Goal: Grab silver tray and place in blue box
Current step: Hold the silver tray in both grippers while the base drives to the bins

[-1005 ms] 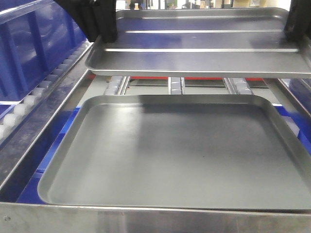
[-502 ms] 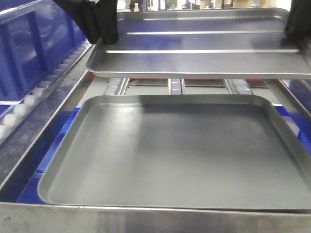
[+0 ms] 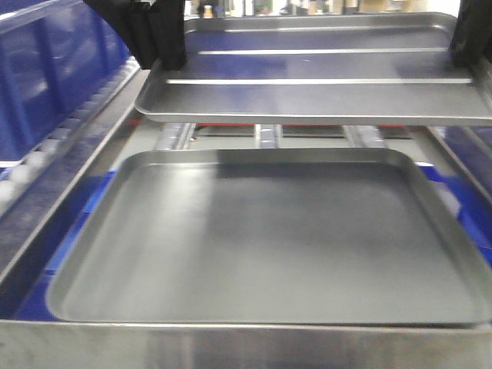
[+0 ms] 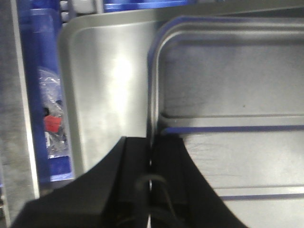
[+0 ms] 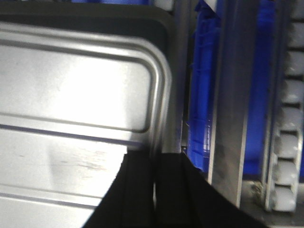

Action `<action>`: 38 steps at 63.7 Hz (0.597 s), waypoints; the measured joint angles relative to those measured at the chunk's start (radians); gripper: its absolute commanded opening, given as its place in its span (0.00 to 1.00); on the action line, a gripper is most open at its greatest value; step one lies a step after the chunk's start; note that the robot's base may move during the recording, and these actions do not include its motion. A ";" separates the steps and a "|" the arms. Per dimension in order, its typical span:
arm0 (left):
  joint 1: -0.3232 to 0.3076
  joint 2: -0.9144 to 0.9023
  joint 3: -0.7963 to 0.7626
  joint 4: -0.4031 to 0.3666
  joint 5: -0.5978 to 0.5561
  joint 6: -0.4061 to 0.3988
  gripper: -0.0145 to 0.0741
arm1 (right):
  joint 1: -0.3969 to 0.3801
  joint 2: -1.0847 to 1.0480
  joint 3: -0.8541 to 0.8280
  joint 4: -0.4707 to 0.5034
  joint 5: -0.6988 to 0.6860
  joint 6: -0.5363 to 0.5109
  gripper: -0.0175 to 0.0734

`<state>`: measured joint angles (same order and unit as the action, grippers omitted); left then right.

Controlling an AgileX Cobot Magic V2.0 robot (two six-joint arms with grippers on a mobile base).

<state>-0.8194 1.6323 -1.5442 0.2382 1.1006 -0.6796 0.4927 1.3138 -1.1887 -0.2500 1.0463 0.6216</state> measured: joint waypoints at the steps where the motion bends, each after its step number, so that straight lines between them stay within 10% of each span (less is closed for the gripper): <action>1: 0.000 0.000 0.000 0.000 0.000 0.000 0.05 | 0.000 0.000 0.000 0.000 0.000 0.000 0.25; 38: 0.000 0.000 0.000 0.000 -0.001 0.000 0.05 | 0.000 0.000 0.000 0.000 0.002 -0.002 0.25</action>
<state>-0.8199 1.6323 -1.5442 0.2382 1.0994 -0.6796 0.4927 1.3138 -1.1887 -0.2500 1.0488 0.6201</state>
